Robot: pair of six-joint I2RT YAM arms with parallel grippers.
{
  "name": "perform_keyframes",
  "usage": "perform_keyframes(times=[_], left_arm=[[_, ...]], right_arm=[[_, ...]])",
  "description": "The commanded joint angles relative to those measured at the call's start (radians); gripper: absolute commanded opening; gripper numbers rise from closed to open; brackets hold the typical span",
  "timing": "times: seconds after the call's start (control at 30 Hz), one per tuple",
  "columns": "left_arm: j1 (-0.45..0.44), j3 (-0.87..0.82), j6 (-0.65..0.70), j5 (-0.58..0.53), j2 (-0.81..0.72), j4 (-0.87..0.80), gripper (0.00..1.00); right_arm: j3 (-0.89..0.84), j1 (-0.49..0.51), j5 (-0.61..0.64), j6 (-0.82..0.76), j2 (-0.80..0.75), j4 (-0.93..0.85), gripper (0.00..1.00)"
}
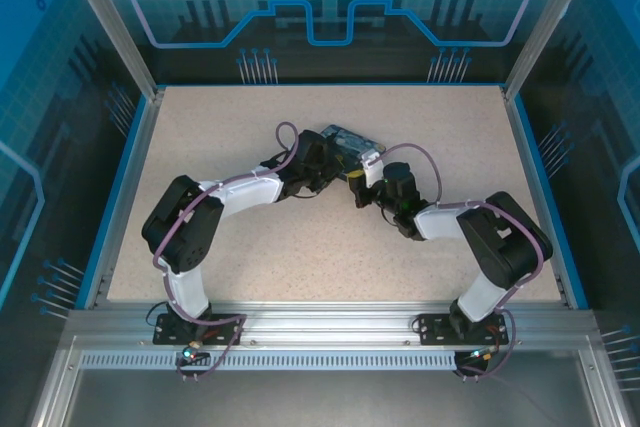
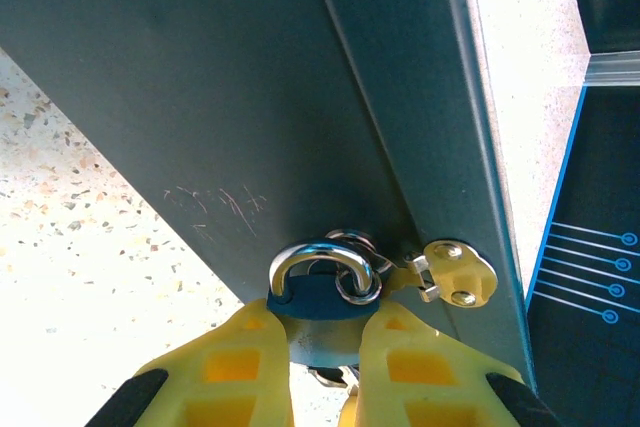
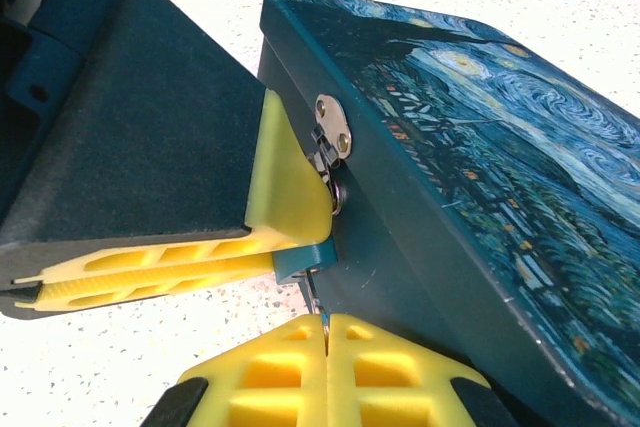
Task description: Unlock the padlock with the key
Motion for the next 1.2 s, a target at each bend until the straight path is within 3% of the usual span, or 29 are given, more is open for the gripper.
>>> perform_keyframes(times=[0.0, 0.43, 0.7, 0.87, 1.17], left_arm=[[-0.023, 0.023, -0.029, 0.068, -0.043, 0.051, 0.12], [-0.023, 0.01, -0.076, 0.025, -0.049, 0.108, 0.12], [-0.029, -0.053, -0.083, -0.036, -0.127, 0.105, 0.11], [-0.043, -0.089, -0.083, -0.052, -0.181, 0.071, 0.11], [-0.084, -0.167, -0.122, -0.067, -0.252, 0.057, 0.11]], right_arm=[[-0.01, 0.004, -0.051, 0.044, -0.021, 0.034, 0.0], [-0.17, -0.065, -0.105, 0.184, -0.137, 0.087, 0.0], [-0.273, -0.161, -0.191, 0.297, -0.233, 0.131, 0.0], [-0.33, -0.156, -0.227, 0.328, -0.347, 0.068, 0.0], [-0.405, -0.071, -0.179, 0.395, -0.533, -0.024, 0.0]])
